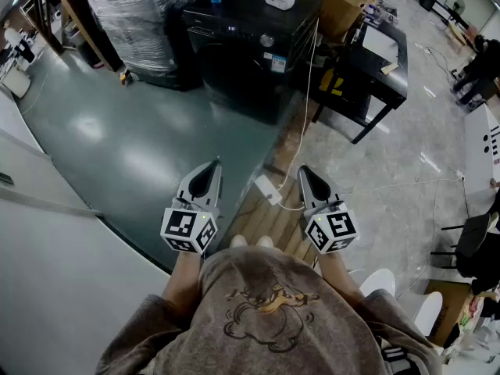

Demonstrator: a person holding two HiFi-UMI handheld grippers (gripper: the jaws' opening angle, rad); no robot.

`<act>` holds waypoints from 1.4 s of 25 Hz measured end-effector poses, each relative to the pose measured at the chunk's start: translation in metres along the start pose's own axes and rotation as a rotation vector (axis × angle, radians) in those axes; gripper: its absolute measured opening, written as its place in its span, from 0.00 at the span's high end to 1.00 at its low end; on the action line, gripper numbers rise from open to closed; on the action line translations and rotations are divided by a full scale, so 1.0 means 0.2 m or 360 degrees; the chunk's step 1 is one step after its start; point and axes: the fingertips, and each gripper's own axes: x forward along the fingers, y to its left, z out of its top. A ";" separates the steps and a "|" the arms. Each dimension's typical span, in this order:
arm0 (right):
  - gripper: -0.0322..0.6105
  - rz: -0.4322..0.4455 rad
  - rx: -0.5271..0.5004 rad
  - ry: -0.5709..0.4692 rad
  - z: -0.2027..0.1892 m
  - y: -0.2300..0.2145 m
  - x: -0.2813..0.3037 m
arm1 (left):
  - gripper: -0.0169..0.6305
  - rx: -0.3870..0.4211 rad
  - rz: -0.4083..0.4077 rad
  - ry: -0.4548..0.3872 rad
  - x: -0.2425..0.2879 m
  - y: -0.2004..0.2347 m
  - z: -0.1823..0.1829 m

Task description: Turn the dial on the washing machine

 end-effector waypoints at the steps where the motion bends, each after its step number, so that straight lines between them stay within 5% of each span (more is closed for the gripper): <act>1: 0.95 0.0011 0.0001 -0.0003 0.00 -0.01 0.01 | 0.99 0.0008 -0.0002 0.0000 0.02 -0.01 0.00; 17: 0.95 0.0044 0.0048 -0.0021 0.01 -0.20 0.21 | 0.99 0.0032 0.0016 -0.0045 0.27 0.03 0.08; 27: 0.95 -0.0014 0.0051 0.0020 0.04 -0.30 0.80 | 0.99 0.0058 -0.0063 -0.0016 0.75 0.45 0.19; 35: 0.95 -0.0239 0.0107 0.0016 0.25 -0.34 1.36 | 0.99 0.0079 -0.0280 0.0057 1.22 0.83 0.47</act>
